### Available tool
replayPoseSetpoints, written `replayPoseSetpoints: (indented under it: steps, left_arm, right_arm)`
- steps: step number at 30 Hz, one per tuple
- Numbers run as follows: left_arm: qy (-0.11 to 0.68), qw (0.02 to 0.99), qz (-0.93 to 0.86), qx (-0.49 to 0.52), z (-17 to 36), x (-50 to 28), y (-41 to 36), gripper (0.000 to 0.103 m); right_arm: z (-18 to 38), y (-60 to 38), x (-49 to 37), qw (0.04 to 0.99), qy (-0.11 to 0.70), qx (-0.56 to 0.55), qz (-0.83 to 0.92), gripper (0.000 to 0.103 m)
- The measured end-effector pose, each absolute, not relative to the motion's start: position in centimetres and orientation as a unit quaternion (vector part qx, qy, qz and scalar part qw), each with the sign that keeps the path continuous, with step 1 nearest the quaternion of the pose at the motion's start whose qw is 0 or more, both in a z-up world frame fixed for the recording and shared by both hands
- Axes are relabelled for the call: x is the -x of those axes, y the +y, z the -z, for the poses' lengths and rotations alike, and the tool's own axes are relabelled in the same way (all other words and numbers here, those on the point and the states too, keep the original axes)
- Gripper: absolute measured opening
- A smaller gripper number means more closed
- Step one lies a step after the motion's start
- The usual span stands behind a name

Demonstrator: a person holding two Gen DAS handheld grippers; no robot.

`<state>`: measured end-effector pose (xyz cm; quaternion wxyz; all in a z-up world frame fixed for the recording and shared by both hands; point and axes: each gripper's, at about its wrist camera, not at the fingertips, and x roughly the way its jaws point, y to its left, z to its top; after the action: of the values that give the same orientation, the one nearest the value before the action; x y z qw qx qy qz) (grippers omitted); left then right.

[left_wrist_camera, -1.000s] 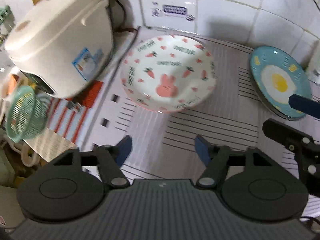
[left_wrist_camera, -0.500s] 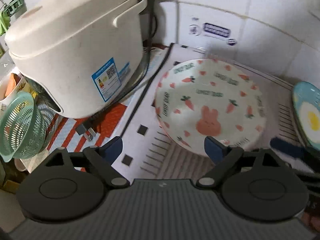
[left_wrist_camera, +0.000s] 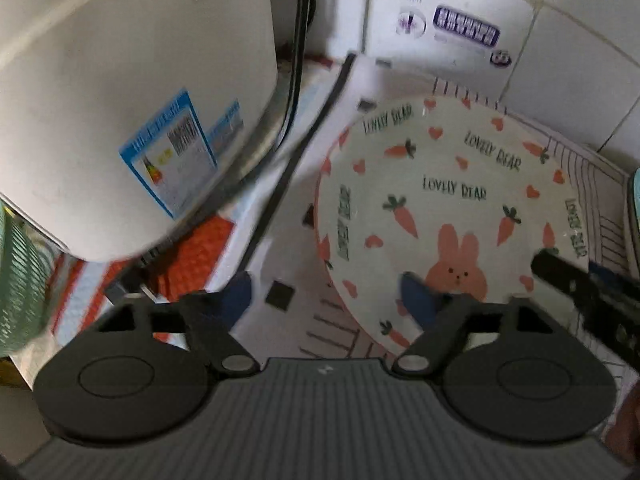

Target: Organize plates and bowls

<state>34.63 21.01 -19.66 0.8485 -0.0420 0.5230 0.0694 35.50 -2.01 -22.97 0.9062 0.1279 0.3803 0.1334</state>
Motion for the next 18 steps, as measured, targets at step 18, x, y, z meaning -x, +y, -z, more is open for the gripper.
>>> replayPoseSetpoints:
  steps: [18]
  left_arm:
    - [0.533, 0.845, -0.02, 0.03, 18.5, -33.9, 20.3, 0.03]
  right_arm:
    - [23.0, -3.2, -38.2, 0.875, 0.423, -0.153, -0.179, 0.02]
